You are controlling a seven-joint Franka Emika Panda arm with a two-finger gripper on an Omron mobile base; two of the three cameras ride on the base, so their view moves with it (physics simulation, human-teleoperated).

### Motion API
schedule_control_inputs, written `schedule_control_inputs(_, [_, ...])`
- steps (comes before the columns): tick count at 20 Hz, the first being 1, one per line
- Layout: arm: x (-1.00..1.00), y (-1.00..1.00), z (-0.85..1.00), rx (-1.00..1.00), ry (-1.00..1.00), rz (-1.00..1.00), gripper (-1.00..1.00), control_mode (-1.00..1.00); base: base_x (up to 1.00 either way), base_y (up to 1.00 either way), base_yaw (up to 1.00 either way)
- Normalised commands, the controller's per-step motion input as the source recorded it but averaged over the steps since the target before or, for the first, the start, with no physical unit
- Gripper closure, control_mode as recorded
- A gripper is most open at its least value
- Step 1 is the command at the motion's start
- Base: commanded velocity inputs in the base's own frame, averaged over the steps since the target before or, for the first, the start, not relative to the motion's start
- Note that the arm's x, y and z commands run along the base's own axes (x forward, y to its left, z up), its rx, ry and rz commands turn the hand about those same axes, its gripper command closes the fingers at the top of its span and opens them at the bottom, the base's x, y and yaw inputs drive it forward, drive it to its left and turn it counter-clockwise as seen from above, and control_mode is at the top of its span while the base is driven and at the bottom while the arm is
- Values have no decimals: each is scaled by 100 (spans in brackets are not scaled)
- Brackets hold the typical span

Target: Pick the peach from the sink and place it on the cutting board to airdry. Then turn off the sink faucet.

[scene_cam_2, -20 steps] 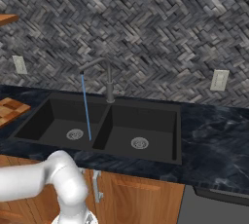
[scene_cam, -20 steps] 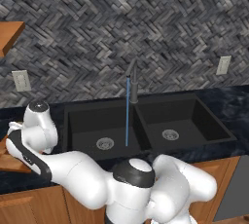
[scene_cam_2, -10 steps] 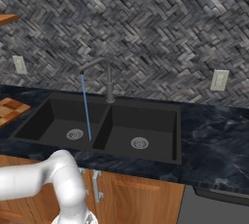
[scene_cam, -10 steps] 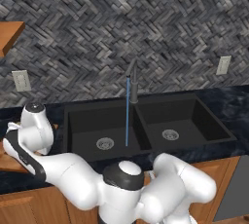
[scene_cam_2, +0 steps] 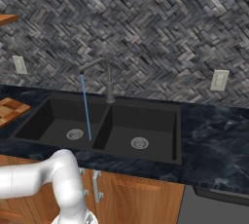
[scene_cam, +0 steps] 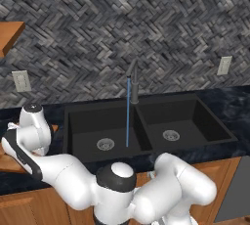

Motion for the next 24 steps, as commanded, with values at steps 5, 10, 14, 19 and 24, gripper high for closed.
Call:
schedule_control_inputs(5, [14, 10, -15, 0, 5, -4, 100, -100, 0, 0, 0])
schedule_control_inputs(10, [8, 3, -14, 0, 3, -4, 100, -100, 0, 0, 0])
schedule_control_inputs(14, [5, 7, -14, 0, 2, -4, 100, -100, 0, 0, 0])
schedule_control_inputs(19, [3, 18, -16, -1, 2, -4, 100, -100, 0, 0, 0])
schedule_control_inputs(24, [0, 15, -12, -1, 1, -3, -100, -100, 0, 0, 0])
